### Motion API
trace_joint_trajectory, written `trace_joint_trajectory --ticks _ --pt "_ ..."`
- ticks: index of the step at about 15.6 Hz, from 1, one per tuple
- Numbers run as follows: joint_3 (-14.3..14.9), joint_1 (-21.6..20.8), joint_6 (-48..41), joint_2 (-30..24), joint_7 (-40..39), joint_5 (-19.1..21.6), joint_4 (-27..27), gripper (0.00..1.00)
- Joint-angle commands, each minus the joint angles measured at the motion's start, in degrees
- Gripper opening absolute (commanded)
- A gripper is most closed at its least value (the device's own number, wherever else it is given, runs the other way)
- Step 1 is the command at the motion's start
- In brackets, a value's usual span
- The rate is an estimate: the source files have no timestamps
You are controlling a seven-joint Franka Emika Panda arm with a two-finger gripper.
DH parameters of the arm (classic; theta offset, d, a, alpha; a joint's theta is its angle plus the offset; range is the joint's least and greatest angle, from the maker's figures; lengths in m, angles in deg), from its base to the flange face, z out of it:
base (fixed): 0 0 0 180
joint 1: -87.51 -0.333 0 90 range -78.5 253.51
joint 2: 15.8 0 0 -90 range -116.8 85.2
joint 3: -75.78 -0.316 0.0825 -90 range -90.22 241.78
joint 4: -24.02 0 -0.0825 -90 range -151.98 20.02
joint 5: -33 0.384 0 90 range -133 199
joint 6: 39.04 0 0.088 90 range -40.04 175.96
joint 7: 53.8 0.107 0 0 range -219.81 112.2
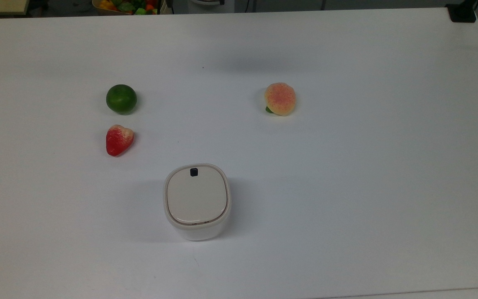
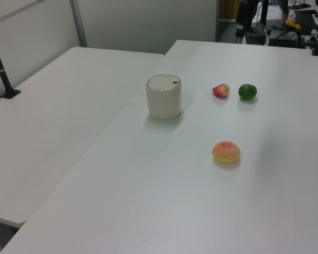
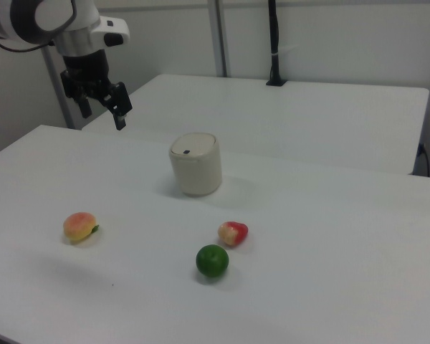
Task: Close garbage bin
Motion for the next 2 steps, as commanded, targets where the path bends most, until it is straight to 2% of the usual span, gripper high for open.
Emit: trace_joint_trajectory --ticks 1,2 --pt "-0.45 0.16 -0.06 -1.04 -0.18 -0.35 -0.96 1.00" --pt "-0.45 0.16 -0.24 -1.04 -0.18 -0.35 -0.96 1.00"
